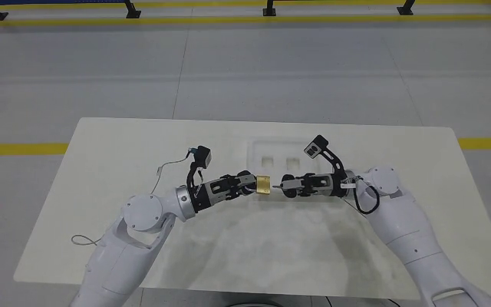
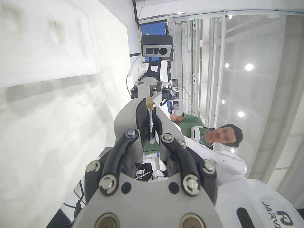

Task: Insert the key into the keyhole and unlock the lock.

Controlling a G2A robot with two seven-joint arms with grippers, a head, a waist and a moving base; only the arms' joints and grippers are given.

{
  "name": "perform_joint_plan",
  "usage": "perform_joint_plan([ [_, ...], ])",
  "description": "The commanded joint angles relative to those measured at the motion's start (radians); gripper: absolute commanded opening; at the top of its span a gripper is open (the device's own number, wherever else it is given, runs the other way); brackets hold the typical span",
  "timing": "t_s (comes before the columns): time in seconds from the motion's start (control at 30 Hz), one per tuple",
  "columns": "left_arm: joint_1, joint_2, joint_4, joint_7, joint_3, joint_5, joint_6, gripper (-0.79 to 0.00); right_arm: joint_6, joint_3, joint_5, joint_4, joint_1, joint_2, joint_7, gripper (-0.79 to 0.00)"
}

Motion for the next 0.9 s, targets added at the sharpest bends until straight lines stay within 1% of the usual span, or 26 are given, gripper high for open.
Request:
perform_joint_plan([
  [0.0,0.001,0.001,-0.001,0.002,0.000,0.004,0.000,-0.785,0.002,0.000,-0.004,0.001,-0.001,0.000,-0.008,-0.785],
  [0.4,0.004,0.006,-0.009,0.015,0.002,0.041,-0.001,-0.785,0.015,0.003,-0.032,-0.011,-0.005,-0.001,-0.043,-0.785],
  [0.87,0.007,0.011,-0.010,0.020,0.002,0.044,-0.001,-0.785,0.022,-0.001,-0.042,-0.019,-0.008,-0.002,-0.051,-0.785],
])
